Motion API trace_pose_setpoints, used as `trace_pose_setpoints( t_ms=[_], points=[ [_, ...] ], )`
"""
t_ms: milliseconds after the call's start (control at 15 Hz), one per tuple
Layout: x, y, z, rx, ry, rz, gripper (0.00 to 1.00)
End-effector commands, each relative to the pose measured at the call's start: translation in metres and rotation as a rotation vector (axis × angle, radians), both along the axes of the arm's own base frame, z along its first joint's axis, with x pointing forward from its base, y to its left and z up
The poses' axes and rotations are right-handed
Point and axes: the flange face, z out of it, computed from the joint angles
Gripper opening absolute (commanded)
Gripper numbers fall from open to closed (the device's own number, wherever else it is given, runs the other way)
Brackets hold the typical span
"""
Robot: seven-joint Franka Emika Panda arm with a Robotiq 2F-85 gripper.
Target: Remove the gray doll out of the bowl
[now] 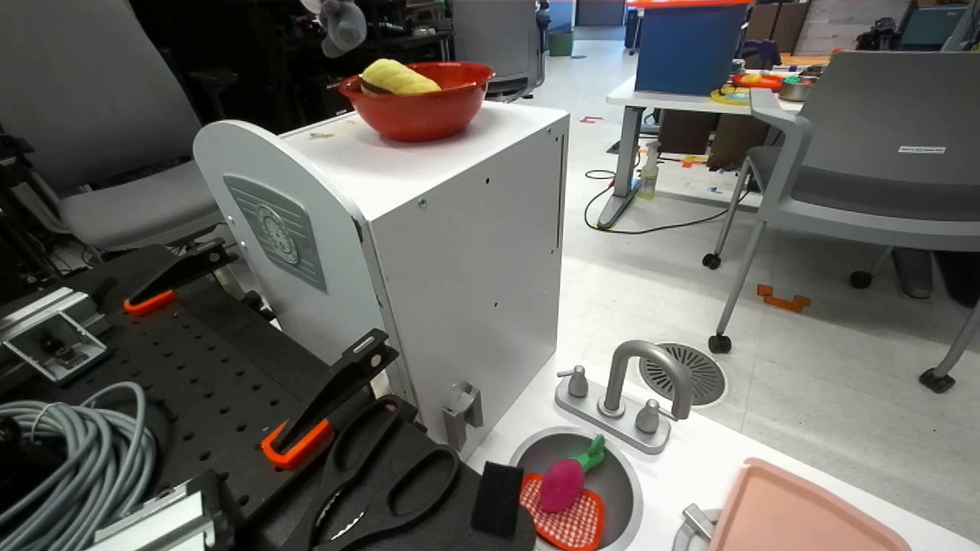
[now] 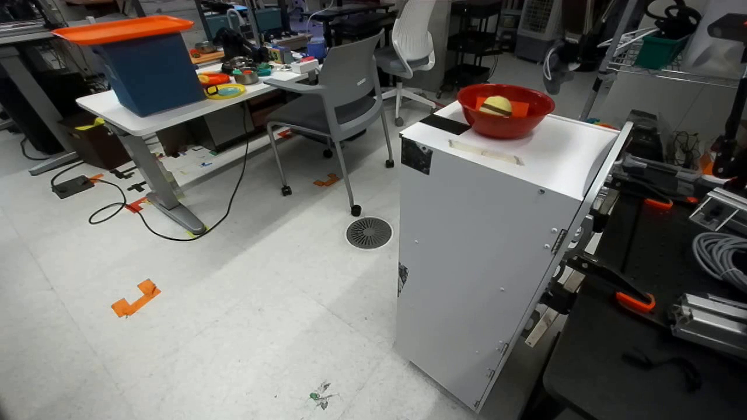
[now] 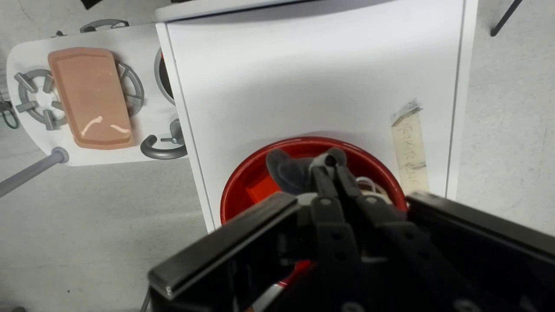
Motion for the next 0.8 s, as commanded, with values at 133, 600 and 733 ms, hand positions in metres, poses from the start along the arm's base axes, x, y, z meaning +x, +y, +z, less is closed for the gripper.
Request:
trace_pose_setpoints(
  t_ms=[133, 600, 733],
  points=[
    [-0.028, 0.005, 0.016, 0.083, -0.022, -0.07, 0.01],
    [-0.06, -0.035, 0.032, 0.203, -0.045, -0.252, 0.01],
    [-0.065, -0.051, 0.033, 0.208, -0.045, -0.289, 0.01]
  ],
)
